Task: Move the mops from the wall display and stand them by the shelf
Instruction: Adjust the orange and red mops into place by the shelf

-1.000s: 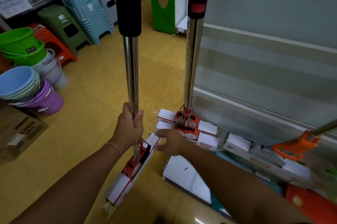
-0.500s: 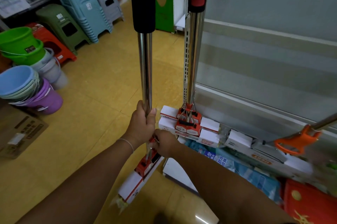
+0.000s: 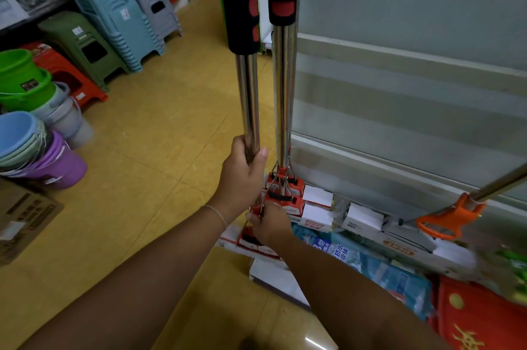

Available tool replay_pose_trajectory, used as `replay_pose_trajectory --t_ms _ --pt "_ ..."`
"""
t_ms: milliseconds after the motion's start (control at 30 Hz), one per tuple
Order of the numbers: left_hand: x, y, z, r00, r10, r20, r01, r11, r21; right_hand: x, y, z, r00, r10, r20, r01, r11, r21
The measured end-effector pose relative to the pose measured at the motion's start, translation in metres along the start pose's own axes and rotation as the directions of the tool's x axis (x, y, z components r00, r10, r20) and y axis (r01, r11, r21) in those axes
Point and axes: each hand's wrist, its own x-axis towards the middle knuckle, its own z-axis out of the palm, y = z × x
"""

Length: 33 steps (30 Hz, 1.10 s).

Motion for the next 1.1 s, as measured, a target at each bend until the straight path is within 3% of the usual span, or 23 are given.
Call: replay_pose_trajectory --t_ms 167,600,1100 --pt "0.020 0.019 0.018 0.999 0.025 -0.022 -0.025 1.000 -0.001 0.012 0.005 -0.010 0.992 0.119 -0.045 -0.114 0.988 0.105" --pt "0.053 0.014 0.034 0.996 0.051 -0.074 -0.039 0.986 0.159 0.049 0.000 -0.030 0.993 0.104 -0.063 -0.099 0.992 0.076" --pt "0.073 0.011 0.031 0.992 0.111 -0.063 -0.097 0.976 0.194 0.064 -0.010 -0.038 0.989 0.145 -0.029 -0.141 0.983 0.118"
